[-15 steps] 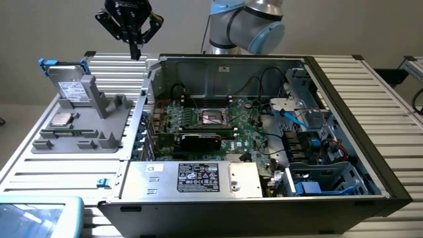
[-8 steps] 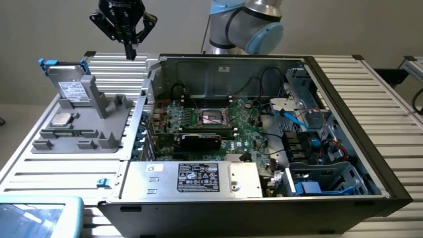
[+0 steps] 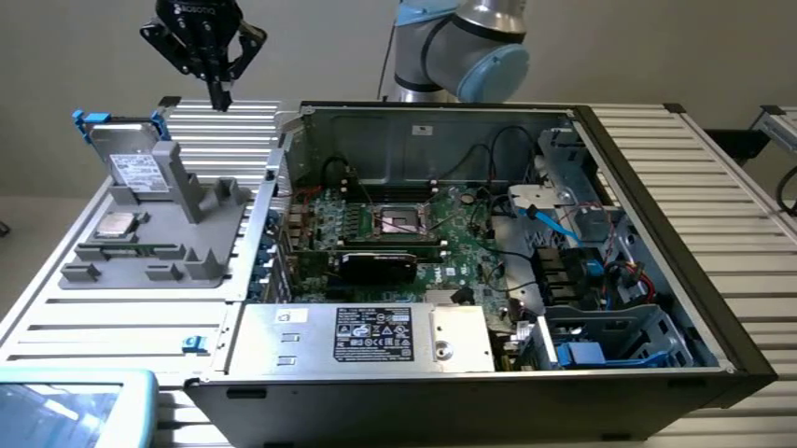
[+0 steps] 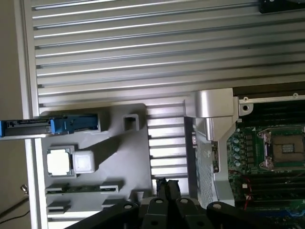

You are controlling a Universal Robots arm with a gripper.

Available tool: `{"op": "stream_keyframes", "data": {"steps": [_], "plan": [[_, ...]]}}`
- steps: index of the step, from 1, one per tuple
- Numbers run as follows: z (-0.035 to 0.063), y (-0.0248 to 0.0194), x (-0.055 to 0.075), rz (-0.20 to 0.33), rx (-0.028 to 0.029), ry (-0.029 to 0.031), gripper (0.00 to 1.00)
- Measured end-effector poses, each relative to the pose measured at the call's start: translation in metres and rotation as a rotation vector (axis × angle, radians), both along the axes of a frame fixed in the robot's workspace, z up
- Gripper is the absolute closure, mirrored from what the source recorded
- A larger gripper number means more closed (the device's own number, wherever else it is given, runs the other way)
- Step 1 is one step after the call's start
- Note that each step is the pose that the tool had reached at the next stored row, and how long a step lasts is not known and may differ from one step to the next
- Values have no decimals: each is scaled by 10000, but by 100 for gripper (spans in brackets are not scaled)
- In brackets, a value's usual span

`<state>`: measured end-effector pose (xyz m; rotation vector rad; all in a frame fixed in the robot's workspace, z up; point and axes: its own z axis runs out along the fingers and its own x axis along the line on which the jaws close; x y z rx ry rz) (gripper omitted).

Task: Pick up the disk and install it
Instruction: 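Reach for the disk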

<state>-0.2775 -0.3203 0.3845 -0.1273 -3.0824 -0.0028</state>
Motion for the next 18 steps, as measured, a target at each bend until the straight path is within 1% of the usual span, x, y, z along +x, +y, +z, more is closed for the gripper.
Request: {"op": "stream_keyframes", "data": {"steps": [9, 18], "plan": [[-56, 93, -408, 0, -71, -2, 89], [-107, 221, -817, 1, -77, -1, 89]]}}
